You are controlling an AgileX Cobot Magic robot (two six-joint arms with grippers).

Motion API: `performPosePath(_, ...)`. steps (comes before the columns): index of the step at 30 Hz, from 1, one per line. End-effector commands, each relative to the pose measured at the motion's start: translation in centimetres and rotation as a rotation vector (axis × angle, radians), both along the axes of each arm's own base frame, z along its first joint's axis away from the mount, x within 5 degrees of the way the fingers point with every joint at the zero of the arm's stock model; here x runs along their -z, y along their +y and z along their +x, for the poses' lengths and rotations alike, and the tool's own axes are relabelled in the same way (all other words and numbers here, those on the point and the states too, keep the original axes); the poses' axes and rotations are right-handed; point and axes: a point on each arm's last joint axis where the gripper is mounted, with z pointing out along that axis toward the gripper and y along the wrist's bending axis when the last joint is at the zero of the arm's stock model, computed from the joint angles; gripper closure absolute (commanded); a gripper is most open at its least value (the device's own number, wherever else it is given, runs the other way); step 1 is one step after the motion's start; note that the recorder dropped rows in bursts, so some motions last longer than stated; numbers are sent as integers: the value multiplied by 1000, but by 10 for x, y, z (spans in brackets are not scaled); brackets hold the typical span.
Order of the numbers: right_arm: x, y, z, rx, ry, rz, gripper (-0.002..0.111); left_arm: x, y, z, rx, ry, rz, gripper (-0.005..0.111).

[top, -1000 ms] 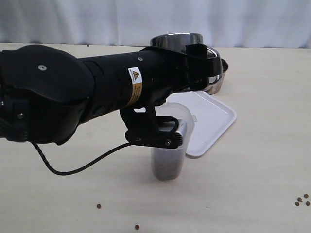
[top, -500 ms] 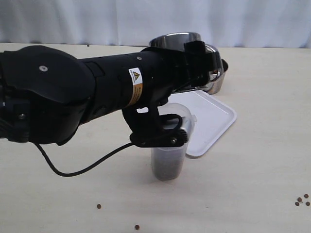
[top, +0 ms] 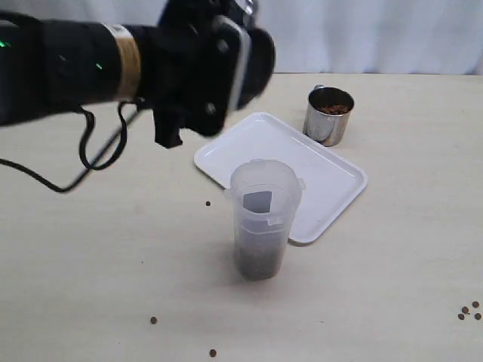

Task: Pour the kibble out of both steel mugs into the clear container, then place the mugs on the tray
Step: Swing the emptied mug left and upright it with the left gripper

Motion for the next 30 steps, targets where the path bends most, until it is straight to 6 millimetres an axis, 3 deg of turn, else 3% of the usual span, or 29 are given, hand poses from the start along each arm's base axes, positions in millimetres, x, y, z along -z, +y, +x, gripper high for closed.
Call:
performPosePath(1,0,0,0,-1,-10,-3,103,-21,55,21,-292,124,-411,107)
performPosePath(6,0,0,0,-1,-10,-3,103,-15,98,33,-441,205,-706,107)
performPosePath(12,0,0,0,-1,-10,-3,103,19,128,31,-436,348,-975,107)
performPosePath(19,0,0,0,-1,-10,-3,103,98,142,36,-462,579,-1091,107)
performPosePath(25,0,0,0,-1,-10,-3,103,146,148,43,-394,674,-1169,107)
performPosePath(29,0,0,0,-1,-10,-3,103,181,149,44,-401,714,-1098,107)
performPosePath(30,0,0,0,-1,-10,-3,103,198,149,43,-399,722,-1049,107)
